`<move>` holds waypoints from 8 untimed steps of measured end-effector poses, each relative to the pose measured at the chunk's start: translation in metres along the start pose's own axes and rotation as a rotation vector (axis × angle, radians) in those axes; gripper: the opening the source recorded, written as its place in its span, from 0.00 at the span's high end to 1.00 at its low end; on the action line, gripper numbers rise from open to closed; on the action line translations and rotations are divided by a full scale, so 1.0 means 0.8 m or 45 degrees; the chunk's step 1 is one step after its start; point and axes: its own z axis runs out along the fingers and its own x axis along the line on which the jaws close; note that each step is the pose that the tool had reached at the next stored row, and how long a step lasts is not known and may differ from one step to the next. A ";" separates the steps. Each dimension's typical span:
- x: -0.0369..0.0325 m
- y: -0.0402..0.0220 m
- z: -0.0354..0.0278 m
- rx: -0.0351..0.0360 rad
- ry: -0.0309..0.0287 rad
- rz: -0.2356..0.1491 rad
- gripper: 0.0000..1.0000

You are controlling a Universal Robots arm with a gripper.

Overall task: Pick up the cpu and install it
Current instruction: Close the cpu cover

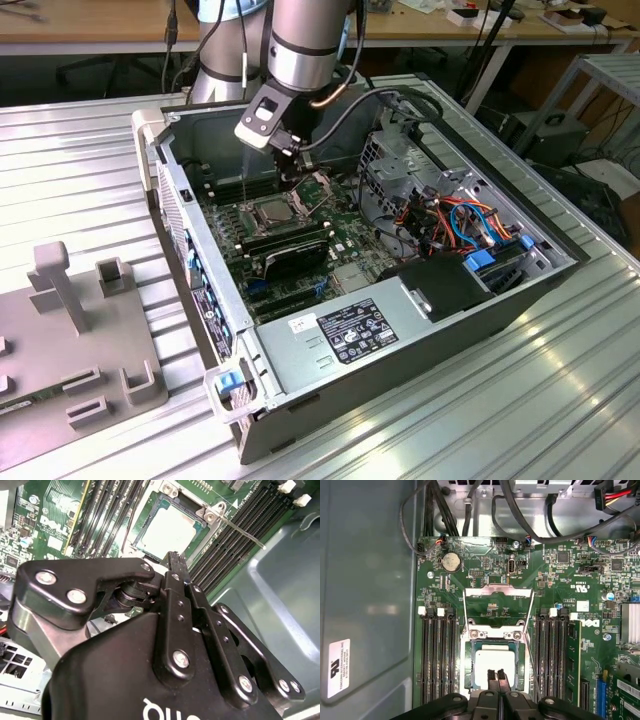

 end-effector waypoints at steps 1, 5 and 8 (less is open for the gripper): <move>0.0000 0.0001 -0.0016 -0.0001 0.0001 0.000 0.89; 0.0001 0.0003 -0.0097 -0.0001 0.0002 0.000 0.89; 0.0002 0.0003 -0.0109 -0.0002 0.0004 0.000 0.89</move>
